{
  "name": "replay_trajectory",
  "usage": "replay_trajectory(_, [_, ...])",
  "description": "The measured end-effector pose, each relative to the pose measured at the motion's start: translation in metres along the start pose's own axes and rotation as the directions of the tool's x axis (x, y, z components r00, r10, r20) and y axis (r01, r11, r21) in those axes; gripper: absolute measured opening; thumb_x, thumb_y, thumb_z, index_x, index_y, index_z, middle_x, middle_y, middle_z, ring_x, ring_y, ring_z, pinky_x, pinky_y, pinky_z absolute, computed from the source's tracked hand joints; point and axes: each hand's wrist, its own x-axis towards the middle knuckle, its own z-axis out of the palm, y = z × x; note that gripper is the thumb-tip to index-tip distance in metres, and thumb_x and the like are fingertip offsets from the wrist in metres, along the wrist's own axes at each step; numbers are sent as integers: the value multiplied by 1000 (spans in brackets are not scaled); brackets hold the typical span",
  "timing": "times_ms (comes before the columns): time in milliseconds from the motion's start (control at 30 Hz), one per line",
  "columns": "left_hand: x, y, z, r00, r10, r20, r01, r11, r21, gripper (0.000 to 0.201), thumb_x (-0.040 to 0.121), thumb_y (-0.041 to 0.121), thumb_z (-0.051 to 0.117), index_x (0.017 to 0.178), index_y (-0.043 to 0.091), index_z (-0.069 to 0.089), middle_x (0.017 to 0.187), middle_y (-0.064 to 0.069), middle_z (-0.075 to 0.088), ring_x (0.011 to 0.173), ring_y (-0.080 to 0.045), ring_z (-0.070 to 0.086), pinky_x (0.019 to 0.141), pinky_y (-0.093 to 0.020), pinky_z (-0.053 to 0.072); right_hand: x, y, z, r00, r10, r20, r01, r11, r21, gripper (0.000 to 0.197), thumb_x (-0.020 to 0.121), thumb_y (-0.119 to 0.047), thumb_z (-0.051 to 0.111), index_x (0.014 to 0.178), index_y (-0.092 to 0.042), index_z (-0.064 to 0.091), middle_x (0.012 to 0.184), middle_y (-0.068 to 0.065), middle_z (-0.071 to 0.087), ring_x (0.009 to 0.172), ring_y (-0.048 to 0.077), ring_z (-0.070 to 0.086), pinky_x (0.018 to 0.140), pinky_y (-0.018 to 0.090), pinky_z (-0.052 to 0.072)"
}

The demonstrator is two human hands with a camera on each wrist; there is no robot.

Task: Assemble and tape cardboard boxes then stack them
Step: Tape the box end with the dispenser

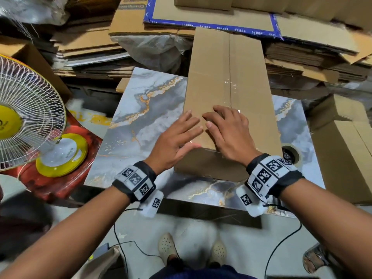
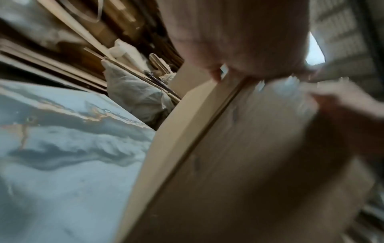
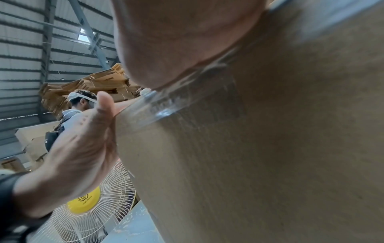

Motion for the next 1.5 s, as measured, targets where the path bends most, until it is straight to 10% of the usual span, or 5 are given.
replay_trajectory(267, [5, -25, -13, 955, 229, 187, -260, 951, 165, 62, 93, 37, 69, 144, 5, 53, 150, -17, 50, 147, -37, 35, 119, -47, 35, -2, -2, -3, 998, -29, 60, 28, 999, 23, 66, 98, -63, 16, 139, -29, 55, 152, 6, 44, 142, 27, 34, 115, 59, 23])
replay_trajectory(633, [7, -27, -30, 934, 141, 330, -229, 941, 247, 62, 105, 43, 45, 153, 4, 40, 161, -11, 35, 155, -25, 19, 124, -31, 22, 0, 9, -9, 963, -126, 237, 113, 991, 70, 87, 78, -73, 28, 155, -32, 36, 167, 5, 20, 155, 29, 11, 120, 62, 2])
replay_trajectory(1000, [6, -24, -35, 921, -17, 389, -59, 981, 183, 83, 101, 52, 45, 161, 5, 12, 170, -10, 1, 157, -22, -4, 125, -23, 5, 3, -3, -2, 921, -86, 380, 186, 954, -234, 121, 73, -90, -4, 161, -7, 3, 169, 12, -6, 156, 32, -5, 121, 66, 4])
replay_trajectory(1500, [0, -24, -45, 917, -14, 398, -164, 898, 409, 68, 106, 54, 25, 158, 10, 27, 167, -10, 21, 156, -24, 13, 123, -49, 22, 14, -8, -18, 865, -81, 495, 161, 980, -121, 106, 89, -75, 45, 162, -13, -1, 169, 7, -12, 156, 26, -10, 124, 58, -1])
